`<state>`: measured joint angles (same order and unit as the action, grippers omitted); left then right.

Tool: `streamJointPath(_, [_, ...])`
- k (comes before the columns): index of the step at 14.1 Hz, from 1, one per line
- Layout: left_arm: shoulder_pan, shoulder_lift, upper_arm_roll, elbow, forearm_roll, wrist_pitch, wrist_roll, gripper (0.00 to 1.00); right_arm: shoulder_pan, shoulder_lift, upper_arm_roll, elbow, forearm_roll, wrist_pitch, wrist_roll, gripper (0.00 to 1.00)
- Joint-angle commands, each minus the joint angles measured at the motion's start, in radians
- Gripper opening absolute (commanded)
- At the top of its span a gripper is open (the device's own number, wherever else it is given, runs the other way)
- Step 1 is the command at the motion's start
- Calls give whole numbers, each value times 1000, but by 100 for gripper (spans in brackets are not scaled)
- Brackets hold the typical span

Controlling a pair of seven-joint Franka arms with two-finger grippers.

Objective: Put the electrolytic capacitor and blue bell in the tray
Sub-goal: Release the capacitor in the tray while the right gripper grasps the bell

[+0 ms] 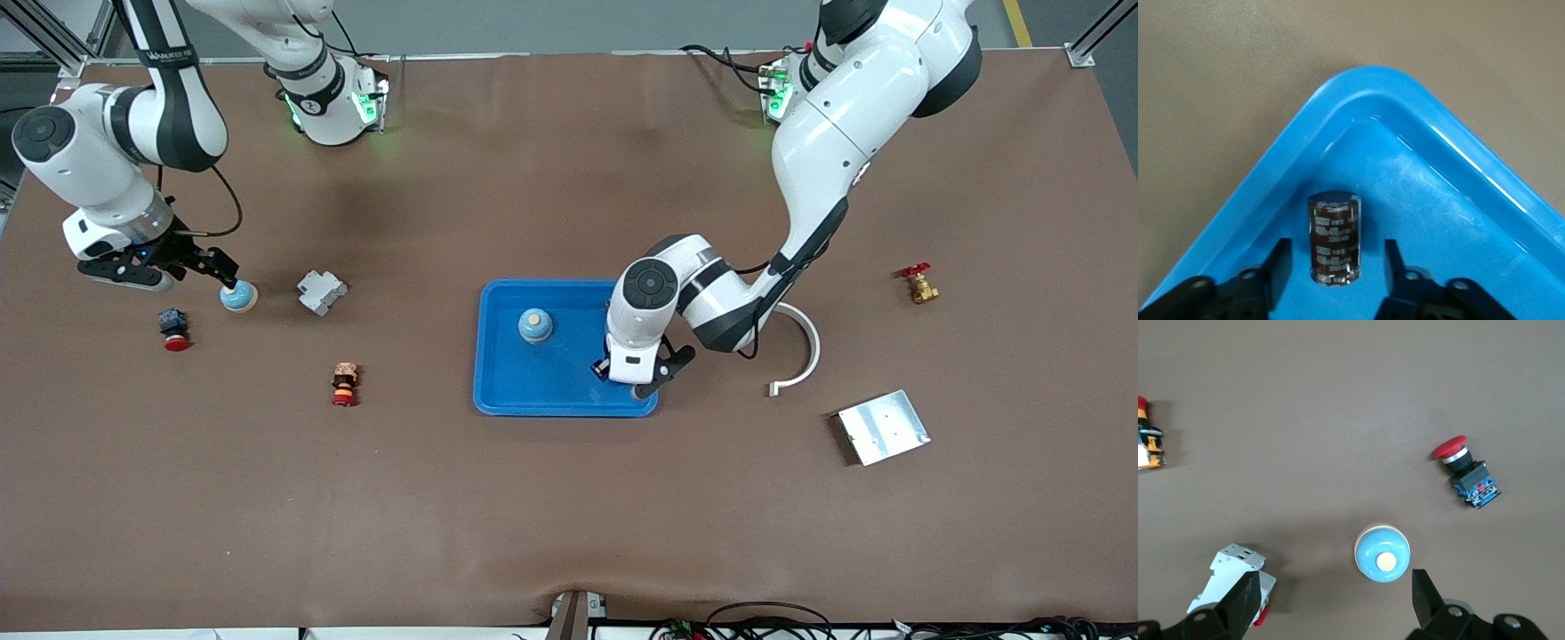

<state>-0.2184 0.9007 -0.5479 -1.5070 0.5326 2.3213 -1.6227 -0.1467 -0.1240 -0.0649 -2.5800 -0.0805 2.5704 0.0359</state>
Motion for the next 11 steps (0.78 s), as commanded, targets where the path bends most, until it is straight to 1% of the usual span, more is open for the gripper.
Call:
streamJointPath(1, [-18, 7, 13, 25, -17, 1, 0, 100, -33, 13, 8, -16, 18, 39, -30, 100])
streamJointPath(5, [-18, -5, 8, 51, -31, 0, -18, 100, -80, 58, 10, -19, 21, 73, -97, 100])
streamJointPath(9, [-12, -51, 3, 68, -95, -20, -23, 100, -97, 116, 11, -19, 22, 111, -99, 100])
streamJointPath(10, [-7, -61, 3, 68, -92, -34, -22, 100, -99, 130, 11, -19, 30, 113, -99, 100])
streamJointPath(11, [-7, -72, 3, 68, -91, -66, -22, 100, -97, 144, 11, -19, 59, 113, -102, 100])
